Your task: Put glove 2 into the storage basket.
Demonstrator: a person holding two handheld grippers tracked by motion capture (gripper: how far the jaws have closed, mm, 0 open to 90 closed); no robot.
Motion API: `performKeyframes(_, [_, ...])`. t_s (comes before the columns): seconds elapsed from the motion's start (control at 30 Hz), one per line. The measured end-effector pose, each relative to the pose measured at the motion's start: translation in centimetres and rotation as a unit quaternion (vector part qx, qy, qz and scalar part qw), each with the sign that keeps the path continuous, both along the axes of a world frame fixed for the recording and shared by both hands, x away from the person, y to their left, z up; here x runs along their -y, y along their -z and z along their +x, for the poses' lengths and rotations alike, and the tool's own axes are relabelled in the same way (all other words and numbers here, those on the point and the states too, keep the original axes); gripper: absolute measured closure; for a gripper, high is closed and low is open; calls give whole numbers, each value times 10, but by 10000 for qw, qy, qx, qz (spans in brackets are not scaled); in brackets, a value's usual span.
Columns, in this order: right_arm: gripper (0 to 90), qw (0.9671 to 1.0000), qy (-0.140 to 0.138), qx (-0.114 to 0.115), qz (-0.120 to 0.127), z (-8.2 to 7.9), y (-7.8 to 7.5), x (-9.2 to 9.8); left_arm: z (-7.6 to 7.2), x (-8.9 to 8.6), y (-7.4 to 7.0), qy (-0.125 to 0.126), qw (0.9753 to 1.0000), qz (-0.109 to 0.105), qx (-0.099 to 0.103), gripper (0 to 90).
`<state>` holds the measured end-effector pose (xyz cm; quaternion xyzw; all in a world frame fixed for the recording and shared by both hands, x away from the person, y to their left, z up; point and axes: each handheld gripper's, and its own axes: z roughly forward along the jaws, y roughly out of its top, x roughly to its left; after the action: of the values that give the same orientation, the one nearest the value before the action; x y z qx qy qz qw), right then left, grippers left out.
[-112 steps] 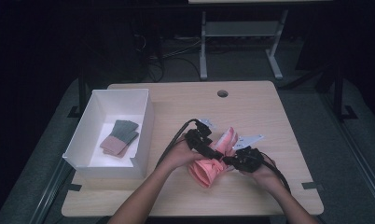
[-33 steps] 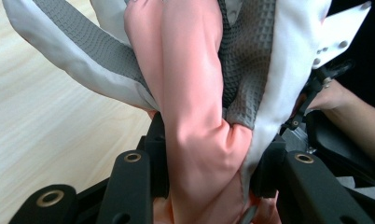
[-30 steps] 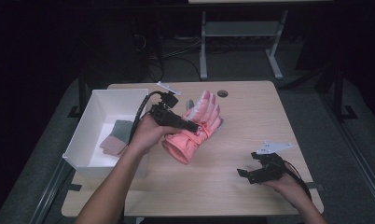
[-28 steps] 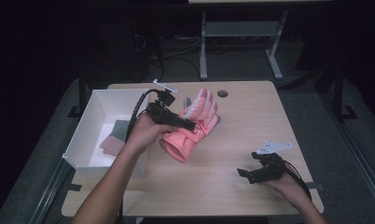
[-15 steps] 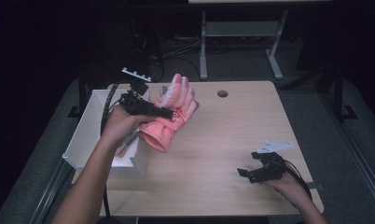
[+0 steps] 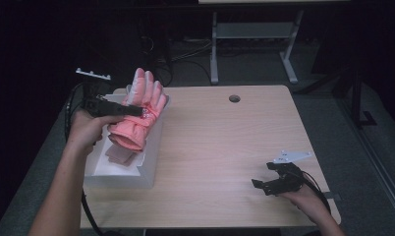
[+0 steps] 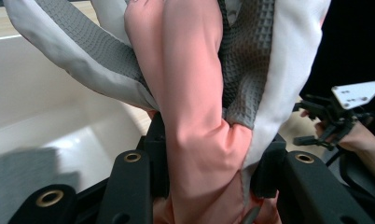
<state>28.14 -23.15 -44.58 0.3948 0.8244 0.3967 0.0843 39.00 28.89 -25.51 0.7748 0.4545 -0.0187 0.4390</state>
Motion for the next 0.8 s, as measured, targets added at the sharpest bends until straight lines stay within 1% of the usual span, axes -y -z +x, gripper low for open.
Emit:
performKeyframes(0.03, [92, 10000, 0, 0, 0, 0, 0, 0, 0, 0, 0, 0, 10000, 0, 0, 588])
performKeyframes(0.07, [92, 10000, 2, -5, -10, 0, 1, 0, 1, -8, 1, -116, 9999, -9, -11, 588])
performKeyframes(0.1, [92, 10000, 2, -5, -10, 0, 1, 0, 1, -8, 1, -116, 9999, -9, -11, 588])
performKeyframes(0.13, [92, 10000, -16, -16, -38, 1, 2, 0, 2, -18, 5, -230, 9997, 7, -55, 587])
performKeyframes(0.17, [92, 10000, -16, -16, -38, 1, 2, 0, 2, -18, 5, -230, 9997, 7, -55, 587])
performKeyframes(0.2, [92, 10000, -17, -35, -44, 1, 3, 0, 3, -25, 10, -319, 9994, 24, -119, 587])
performKeyframes(0.23, [92, 10000, -17, -32, -48, 1, 3, 0, 3, -25, 10, -319, 9994, 24, -119, 587])
performKeyframes(0.27, [92, 10000, -2, -46, -50, 1, 2, 0, 4, -31, 15, -410, 9990, 70, -162, 587])
performKeyframes(0.3, [92, 10000, -2, -46, -50, 1, 2, 0, 4, -31, 15, -410, 9990, 70, -162, 587])
performKeyframes(0.4, [92, 9999, -12, -44, -90, 1, 3, 0, 7, -39, 26, -571, 9980, 114, -254, 588])
performKeyframes(0.47, [92, 9999, -16, -57, -88, 1, 3, 0, 10, -46, 35, -716, 9967, 163, -356, 587])
performKeyframes(0.5, [92, 9999, -16, -57, -88, 1, 3, 0, 10, -46, 35, -716, 9967, 163, -356, 588])
performKeyframes(0.53, [92, 9999, -21, -61, -85, 1, 3, 0, 11, -48, 40, -782, 9960, 161, -411, 588])
performKeyframes(0.57, [92, 9999, -23, -67, -87, 2, 4, 0, 13, -49, 44, -789, 9958, 158, -444, 587])
performKeyframes(0.7, [92, 9999, -34, -67, -118, 1, 3, 0, 17, -48, 57, -823, 9947, 267, -563, 587])
performKeyframes(0.8, [92, 9999, -63, -34, -119, 2, 4, 0, 20, -47, 69, -855, 9938, 230, -677, 587])
